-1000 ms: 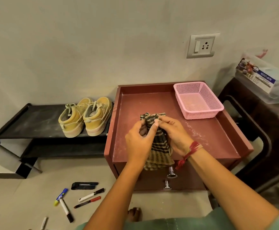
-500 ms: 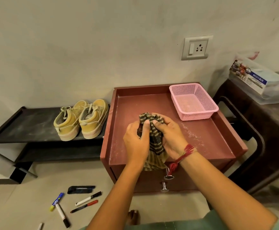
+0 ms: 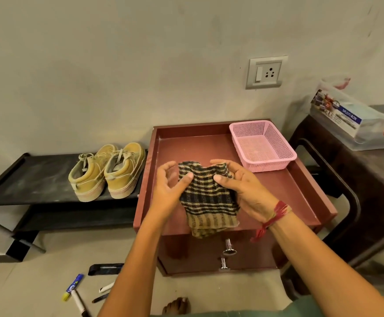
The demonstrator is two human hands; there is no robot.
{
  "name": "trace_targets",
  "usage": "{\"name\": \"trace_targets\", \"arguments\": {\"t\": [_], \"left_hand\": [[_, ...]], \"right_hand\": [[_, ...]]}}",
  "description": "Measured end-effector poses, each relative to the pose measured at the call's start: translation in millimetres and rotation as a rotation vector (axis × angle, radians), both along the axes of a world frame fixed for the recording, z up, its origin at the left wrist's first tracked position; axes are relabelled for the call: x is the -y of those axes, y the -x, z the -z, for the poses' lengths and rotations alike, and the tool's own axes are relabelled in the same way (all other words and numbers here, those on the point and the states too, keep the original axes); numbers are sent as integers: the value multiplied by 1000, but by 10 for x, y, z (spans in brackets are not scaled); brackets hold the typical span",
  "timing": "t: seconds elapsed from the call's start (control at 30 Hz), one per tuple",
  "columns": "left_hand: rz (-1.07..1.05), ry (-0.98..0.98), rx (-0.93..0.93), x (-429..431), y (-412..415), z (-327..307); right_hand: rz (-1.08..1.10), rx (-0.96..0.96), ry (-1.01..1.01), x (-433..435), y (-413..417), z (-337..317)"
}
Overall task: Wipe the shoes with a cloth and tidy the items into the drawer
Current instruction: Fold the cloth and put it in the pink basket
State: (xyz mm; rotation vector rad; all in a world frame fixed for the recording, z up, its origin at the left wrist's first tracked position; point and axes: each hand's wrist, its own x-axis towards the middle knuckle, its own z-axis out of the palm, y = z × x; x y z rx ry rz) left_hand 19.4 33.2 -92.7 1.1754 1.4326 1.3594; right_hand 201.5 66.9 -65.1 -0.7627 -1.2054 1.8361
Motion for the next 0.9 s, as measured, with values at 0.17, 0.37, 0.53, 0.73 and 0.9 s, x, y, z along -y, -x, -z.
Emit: {"name": "trace_targets", "arguments": {"t": [0.17, 0.37, 0.53, 0.73, 0.9], "left_hand": [[77, -84, 80, 5, 3, -58], [-85, -174, 62, -16, -84, -39], [73, 115, 362, -26, -213, 79], [-103, -44, 257, -90, -274, 191], [64, -43, 222, -116, -212, 114]], "right_hand": [[115, 208, -144, -100, -45, 56], [311, 369, -476, -53, 122, 134], [529, 205, -79, -132, 118, 257], [488, 336, -8, -183, 92, 327], [284, -2, 124, -184, -41, 181]]}}
